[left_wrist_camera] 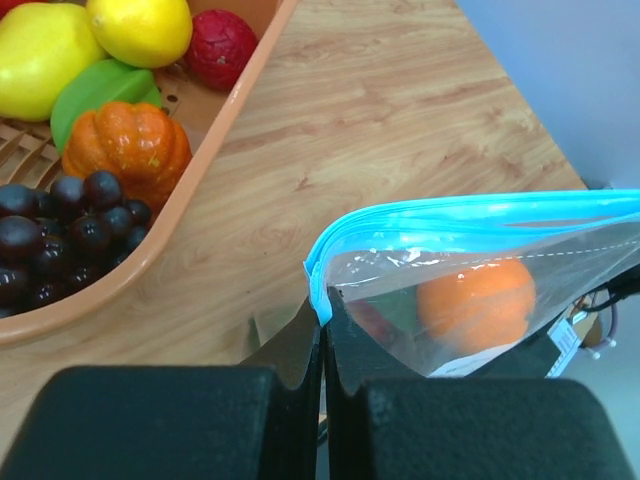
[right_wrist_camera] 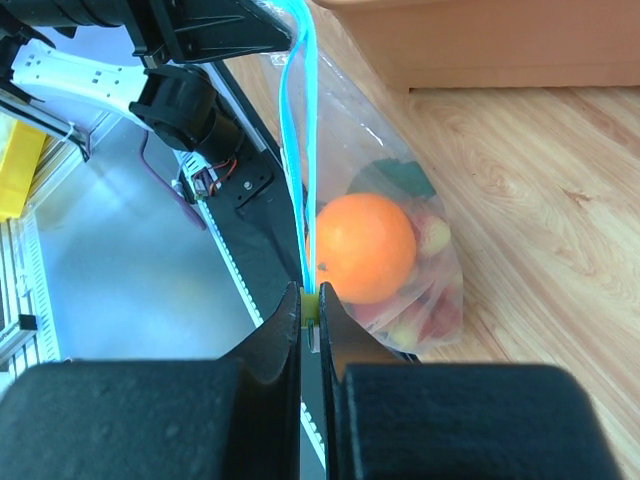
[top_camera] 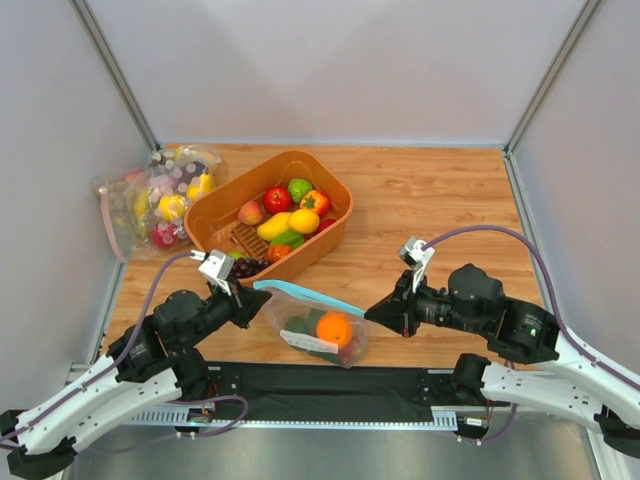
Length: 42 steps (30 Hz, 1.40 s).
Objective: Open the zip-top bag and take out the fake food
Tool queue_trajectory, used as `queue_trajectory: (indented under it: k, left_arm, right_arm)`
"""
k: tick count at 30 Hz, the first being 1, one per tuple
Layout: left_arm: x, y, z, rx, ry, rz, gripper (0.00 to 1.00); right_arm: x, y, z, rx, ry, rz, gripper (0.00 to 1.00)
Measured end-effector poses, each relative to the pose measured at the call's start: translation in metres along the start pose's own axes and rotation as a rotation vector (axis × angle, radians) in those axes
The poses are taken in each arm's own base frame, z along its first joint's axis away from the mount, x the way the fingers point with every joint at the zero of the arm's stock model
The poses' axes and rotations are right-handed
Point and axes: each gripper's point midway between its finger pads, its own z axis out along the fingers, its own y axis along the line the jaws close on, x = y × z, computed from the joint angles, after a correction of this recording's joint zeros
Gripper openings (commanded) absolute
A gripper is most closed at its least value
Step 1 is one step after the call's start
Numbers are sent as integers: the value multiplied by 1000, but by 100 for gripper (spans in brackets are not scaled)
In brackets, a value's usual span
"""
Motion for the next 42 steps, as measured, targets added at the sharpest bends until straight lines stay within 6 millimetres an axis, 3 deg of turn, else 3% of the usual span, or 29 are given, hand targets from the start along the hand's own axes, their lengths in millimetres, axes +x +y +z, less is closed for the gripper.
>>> queue_trajectory:
  k: [2,3,8,12,20,25,30,33,42]
  left_arm:
    - [5,0,4,1,30,21,0]
    - [9,0,6,-3,51,33,0]
    - [33,-12,19,61,204,96,0]
    - [46,-34,20,199,282,125,0]
    - [34,-83,4,482,254,161,0]
    - [21,-102,-11,604,199,180,0]
    - [19,-109,-16,650,189,187,0]
    - [20,-110,-17,660,194,189,0]
    - [20,-112,-18,671,195,190,0]
  right_arm:
    - [3,0,2,-3,16,1,9]
    - [4,1,2,-6,23,3,24]
    - [9,1,11,-6,64,6,62]
    - [7,2,18,-4,88,-3,71]
    - [-26,14,20,-24,23,-53,74]
    - [-36,19,30,-47,-4,-80,66]
    - [-27,22,54,-79,57,-69,52]
    - [-14,20,64,-91,97,-55,49]
    - [3,14,64,-89,128,-38,46]
